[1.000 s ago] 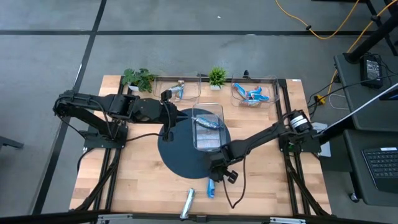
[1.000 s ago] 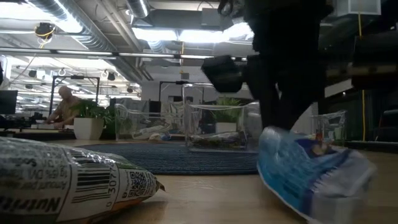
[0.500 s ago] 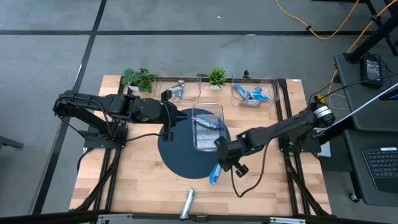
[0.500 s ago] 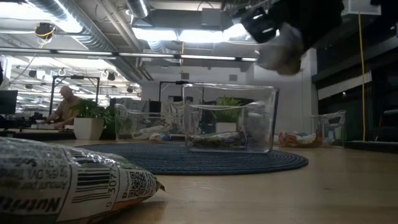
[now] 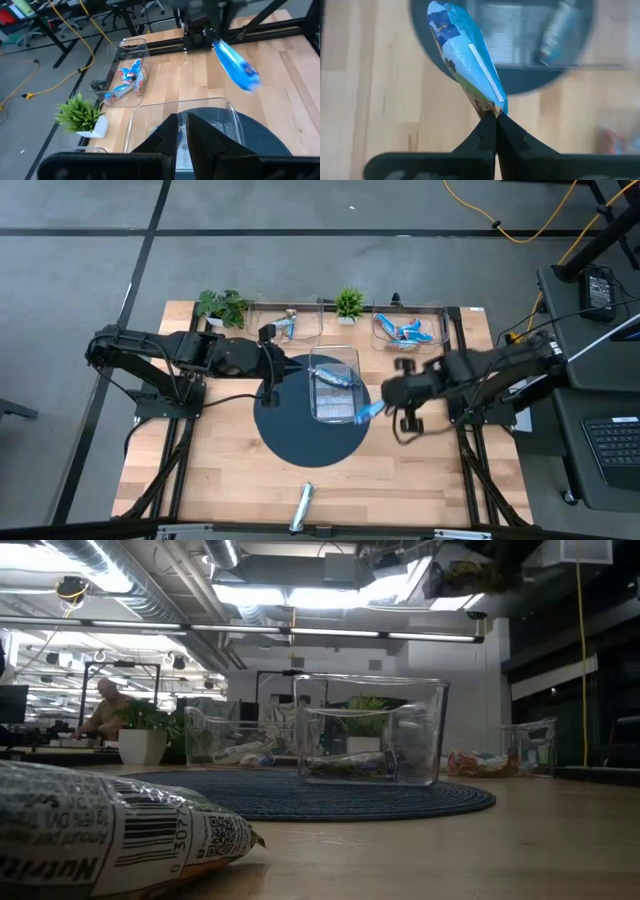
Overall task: Pick and place Granola Bars by type
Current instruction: Put the blue granola bar into the bottom transparent bin
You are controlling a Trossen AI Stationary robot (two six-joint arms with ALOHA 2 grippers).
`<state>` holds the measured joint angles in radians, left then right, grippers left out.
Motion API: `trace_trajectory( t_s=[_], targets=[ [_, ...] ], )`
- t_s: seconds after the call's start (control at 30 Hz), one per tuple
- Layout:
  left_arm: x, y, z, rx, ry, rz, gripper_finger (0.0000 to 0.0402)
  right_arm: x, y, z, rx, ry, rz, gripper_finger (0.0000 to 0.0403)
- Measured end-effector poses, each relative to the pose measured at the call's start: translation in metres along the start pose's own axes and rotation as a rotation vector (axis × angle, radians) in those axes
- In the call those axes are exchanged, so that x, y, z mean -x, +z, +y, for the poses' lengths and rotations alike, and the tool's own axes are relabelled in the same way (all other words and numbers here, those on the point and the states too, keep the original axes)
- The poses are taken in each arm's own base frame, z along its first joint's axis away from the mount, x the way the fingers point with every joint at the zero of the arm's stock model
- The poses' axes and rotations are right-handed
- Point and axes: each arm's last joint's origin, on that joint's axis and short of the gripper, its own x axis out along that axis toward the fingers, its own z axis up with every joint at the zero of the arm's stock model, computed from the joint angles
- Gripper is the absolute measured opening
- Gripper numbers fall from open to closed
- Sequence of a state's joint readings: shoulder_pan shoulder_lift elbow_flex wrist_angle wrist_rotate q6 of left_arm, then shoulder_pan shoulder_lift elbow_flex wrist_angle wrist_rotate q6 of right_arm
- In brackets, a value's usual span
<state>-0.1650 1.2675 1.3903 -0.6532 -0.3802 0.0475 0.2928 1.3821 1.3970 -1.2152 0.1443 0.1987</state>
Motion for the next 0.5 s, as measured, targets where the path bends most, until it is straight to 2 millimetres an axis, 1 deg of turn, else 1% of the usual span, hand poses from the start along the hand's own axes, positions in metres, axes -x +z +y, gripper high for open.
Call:
trace_trajectory(
  t_s=[0.13, 0.23, 0.37, 0.5],
  targets=[
    [0.0, 0.0, 0.001, 0.016, 0.042, 0.001, 0.003, 0.033, 0.004, -0.026, -0.113, -0.038, 0.003, 0.0005],
    [0.0, 0.0, 0.002, 0.034, 0.079, 0.001, 0.0031, 0.05, 0.007, -0.041, -0.141, -0.06, -0.031, 0.0005],
    [0.0, 0.0, 0.004, 0.061, 0.124, -0.002, 0.0031, 0.058, 0.009, -0.053, -0.102, -0.077, -0.047, 0.0005],
    [0.0, 0.0, 0.005, 0.096, 0.165, -0.006, 0.0031, 0.058, 0.007, -0.061, -0.057, -0.091, -0.014, 0.0005]
  ],
)
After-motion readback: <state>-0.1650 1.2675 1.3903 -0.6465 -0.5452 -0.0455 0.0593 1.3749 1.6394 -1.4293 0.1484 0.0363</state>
